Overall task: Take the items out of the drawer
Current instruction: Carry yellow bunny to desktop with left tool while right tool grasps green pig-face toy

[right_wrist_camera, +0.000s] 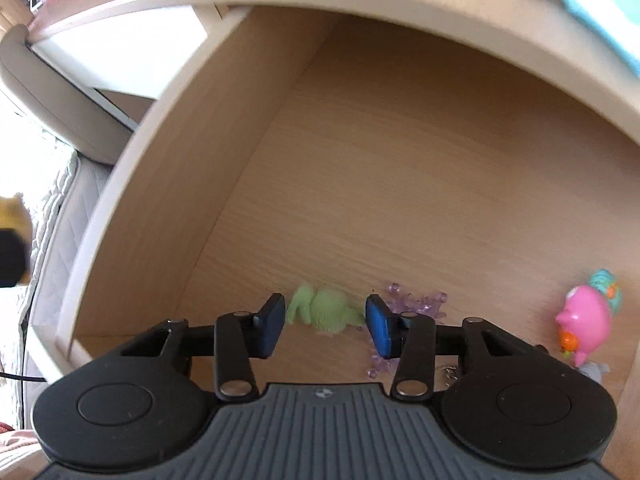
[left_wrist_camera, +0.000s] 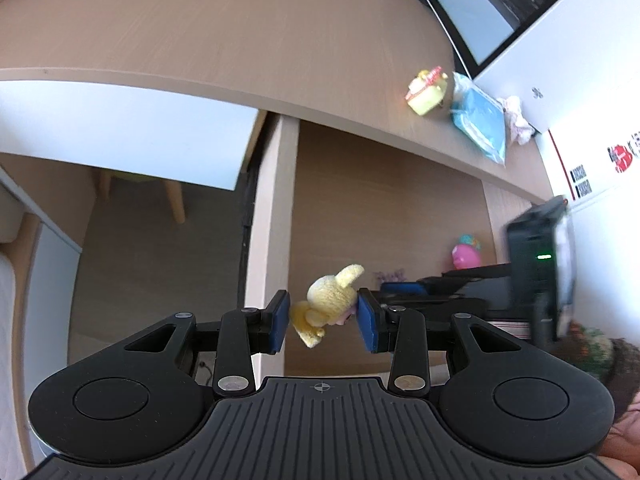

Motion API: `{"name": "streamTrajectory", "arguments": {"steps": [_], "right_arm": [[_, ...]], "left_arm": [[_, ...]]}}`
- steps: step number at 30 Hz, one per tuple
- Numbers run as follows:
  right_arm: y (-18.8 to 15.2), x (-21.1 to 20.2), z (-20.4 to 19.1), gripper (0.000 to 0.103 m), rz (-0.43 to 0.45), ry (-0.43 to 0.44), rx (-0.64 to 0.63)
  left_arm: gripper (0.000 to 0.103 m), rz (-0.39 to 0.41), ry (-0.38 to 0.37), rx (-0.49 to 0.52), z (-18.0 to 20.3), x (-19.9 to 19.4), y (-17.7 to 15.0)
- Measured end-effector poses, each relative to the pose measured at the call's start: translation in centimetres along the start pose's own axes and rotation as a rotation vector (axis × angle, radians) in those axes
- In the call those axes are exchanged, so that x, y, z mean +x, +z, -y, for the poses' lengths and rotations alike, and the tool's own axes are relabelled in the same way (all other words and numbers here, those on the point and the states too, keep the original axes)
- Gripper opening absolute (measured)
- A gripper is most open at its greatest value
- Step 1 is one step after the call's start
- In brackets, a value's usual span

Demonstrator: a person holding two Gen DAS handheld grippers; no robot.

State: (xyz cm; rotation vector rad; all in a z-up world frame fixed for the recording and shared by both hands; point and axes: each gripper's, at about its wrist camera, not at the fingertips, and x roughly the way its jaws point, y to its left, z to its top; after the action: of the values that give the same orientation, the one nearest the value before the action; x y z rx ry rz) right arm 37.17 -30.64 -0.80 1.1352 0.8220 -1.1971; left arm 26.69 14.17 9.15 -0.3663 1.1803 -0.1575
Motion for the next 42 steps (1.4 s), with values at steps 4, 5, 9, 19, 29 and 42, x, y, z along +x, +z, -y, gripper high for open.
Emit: {"name": "streamTrajectory", "arguments": {"steps": [4,5,9,19,29,42], "right_arm": [[-2.0,-2.9,1.5,0.016,0.062,0.004,0.097],[-2.5,-3.6,2.0,0.016,0.076,-0.010,0.118],[-4.2,-5.6,4.8,0.016,0.115,-0.087,0.222],[-3.0,-4.5,4.4,0.060,0.107,0.026,0.292],[0.5,2.0,-0.7,0.032,-0.011,-0.107,0.057],[-8.7,-9.4,4.9,0.030,0.246,-0.203,0.429]], "left_arm": [[0.040,-0.019,-0.025,0.034,0.7,0.7,-0.1],[0.040,-0.025,-0.031,0.041,0.9,0.9,0.0],[0.040,-0.042,-0.060,0.041,1.3,1.8,0.2],[0.040,0.005,-0.060,-0.022,0.8,0.2,0.5],[0.040,-0.006,-0.009,-0.047,-0.5,-0.6,-0.7],[0.040,-0.074,-0.111,0.217,6.0,3.9,1.7]]}}
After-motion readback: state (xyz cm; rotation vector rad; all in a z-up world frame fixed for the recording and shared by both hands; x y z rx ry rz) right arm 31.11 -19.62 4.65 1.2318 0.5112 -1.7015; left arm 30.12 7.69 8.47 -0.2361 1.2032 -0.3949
